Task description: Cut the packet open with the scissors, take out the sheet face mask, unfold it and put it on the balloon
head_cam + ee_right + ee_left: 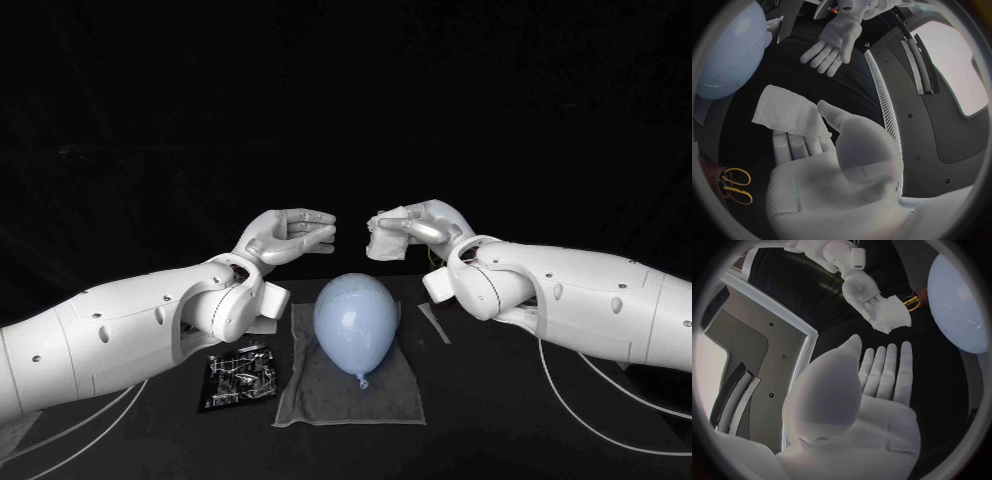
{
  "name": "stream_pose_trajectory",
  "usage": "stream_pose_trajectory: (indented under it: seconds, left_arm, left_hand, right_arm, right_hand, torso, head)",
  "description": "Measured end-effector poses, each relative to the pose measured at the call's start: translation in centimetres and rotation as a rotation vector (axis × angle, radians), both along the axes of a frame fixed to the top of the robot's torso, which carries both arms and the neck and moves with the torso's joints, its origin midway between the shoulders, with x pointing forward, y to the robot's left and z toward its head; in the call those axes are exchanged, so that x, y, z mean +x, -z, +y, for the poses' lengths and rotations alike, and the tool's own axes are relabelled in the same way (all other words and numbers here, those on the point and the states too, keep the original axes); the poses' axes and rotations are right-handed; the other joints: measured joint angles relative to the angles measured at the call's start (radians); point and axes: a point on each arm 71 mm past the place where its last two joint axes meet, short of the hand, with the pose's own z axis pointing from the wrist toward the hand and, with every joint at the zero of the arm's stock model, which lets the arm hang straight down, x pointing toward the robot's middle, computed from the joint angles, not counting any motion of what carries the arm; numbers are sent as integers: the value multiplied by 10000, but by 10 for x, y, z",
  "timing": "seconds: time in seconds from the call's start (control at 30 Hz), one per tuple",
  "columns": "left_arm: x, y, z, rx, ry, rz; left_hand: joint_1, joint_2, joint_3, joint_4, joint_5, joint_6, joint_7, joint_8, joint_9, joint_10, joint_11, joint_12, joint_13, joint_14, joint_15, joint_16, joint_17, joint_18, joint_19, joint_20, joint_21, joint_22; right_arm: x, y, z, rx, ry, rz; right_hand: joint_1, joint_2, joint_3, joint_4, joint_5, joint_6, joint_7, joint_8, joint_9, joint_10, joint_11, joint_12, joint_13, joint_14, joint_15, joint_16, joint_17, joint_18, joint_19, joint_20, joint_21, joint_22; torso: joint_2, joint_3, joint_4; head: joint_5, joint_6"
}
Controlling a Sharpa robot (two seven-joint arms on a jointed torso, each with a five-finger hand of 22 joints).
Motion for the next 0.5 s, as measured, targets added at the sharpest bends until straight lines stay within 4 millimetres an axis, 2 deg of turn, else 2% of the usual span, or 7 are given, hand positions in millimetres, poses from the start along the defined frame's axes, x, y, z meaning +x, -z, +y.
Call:
stream_pose_trajectory:
  seconds: [0.1, 0.2, 0.27, 0.37, 0.43, 0.5]
  left_arm:
    - [0, 1, -4, -326, 62, 298]
    - [4, 3, -4, -526, 39, 602]
    - [6, 5, -4, -571, 12, 728]
    - [11, 8, -1, -603, -51, 1069]
    - [15, 11, 0, -578, -69, 1309]
    - [18, 13, 0, -550, -53, 1496]
  left_hand:
    - [-188, 118, 24, 27, 0, 0, 0, -96, -64, 129, 129, -195, 0, 314, 19, -65, -42, -1, -109, 12, -68, 0]
    - [-835, 141, -173, 117, 0, 0, 0, -126, -131, 284, 234, -283, 7, 520, 52, -171, -80, -13, -288, -15, -68, 0]
    - [-1182, 157, -333, 106, 0, 28, 21, -127, -138, 358, 256, -284, 18, 520, 53, -244, -102, -104, -370, -26, -68, 0]
    - [-2145, 276, -789, 116, 0, 114, 35, -149, -198, 449, 237, -284, 22, 520, 53, -442, -168, -197, -628, -2, -81, -4]
    - [-2856, 404, -1142, 126, 0, 114, 35, -175, -240, 557, 233, -284, 22, 520, 53, -567, -209, -393, -870, -1, -107, -14]
    - [-3290, 539, -1418, 130, 0, 169, 33, -175, -254, 631, 227, -284, 21, 520, 52, -663, -235, -394, -896, -13, -107, -14]
  right_arm:
    - [0, -1, 1, -423, -144, -294]
    - [-1, -2, 2, -719, -318, -512]
    - [-2, -2, 3, -795, -399, -576]
    - [-8, -4, 6, -879, -669, -687]
    - [-13, -6, 9, -870, -920, -722]
    - [-17, -8, 12, -850, -1154, -750]
  right_hand:
    - [83, -83, 193, 5, 0, -1, 0, 0, 0, 1, -2, 0, 5, 0, 0, 0, 48, -3, 0, 0, 0, 0]
    - [106, -106, 233, 15, 0, -1, 0, 0, 6, 38, -38, 0, 11, 28, -28, 6, 79, -8, 0, 0, 0, 0]
    - [106, -106, 233, 15, 0, -1, 0, 0, 9, 37, -38, 0, 11, 40, -39, 40, 79, -10, 0, 0, 0, 0]
    - [106, -106, 321, 67, 0, -1, -1, 0, 20, 76, -76, 0, 11, 40, -39, 76, 106, -64, 0, 0, 0, 9]
    - [166, -161, 387, 84, 0, 1, -4, 1, 35, 110, -110, 0, 11, 94, -93, 82, 135, -66, 27, -26, 0, 18]
    - [225, -117, 430, 126, 0, 50, -53, 71, 53, 198, -122, 0, 11, 118, -116, 145, 166, -69, 58, -58, 0, 26]
  torso:
    - [1, -2, 1]
    - [1, -1, 2]
    - [1, -1, 3]
    - [3, 2, 5]
    - [3, 3, 5]
    - [3, 3, 2]
  head:
    - [16, 6]
    - [33, 7]
    - [38, 8]
    - [47, 8]
    - [61, 8]
    - [74, 9]
